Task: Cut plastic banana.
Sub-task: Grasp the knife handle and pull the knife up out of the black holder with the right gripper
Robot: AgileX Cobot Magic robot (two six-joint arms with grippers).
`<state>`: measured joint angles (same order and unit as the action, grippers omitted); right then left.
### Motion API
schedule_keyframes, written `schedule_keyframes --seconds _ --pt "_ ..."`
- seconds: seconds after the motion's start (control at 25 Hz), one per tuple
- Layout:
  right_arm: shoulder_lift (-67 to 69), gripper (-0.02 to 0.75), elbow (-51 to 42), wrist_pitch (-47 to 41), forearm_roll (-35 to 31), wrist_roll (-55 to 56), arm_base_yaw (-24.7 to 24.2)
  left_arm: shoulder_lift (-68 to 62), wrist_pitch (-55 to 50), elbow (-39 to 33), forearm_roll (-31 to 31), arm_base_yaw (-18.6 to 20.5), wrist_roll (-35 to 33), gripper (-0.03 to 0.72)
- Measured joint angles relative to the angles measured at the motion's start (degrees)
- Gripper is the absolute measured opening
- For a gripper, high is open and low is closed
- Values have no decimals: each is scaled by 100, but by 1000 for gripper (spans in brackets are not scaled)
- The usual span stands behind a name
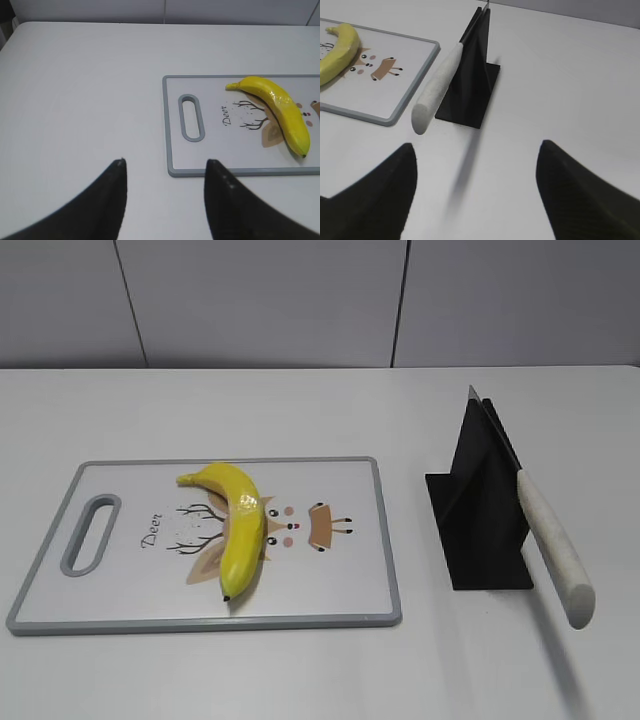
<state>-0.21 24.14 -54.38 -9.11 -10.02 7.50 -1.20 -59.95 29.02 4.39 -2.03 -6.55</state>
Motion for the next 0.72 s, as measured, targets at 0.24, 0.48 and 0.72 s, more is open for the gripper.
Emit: schedule_keyframes --seconds 0.24,0.48,0.72 --pt "873 562 426 25 9 117 0 0 0 0 0 0 0 558" --pt "2170 562 1294 -473 9 189 0 0 0 0 5 0 0 560" --pt "3443 559 1996 -1293 80 229 0 0 0 0 5 0 0 560"
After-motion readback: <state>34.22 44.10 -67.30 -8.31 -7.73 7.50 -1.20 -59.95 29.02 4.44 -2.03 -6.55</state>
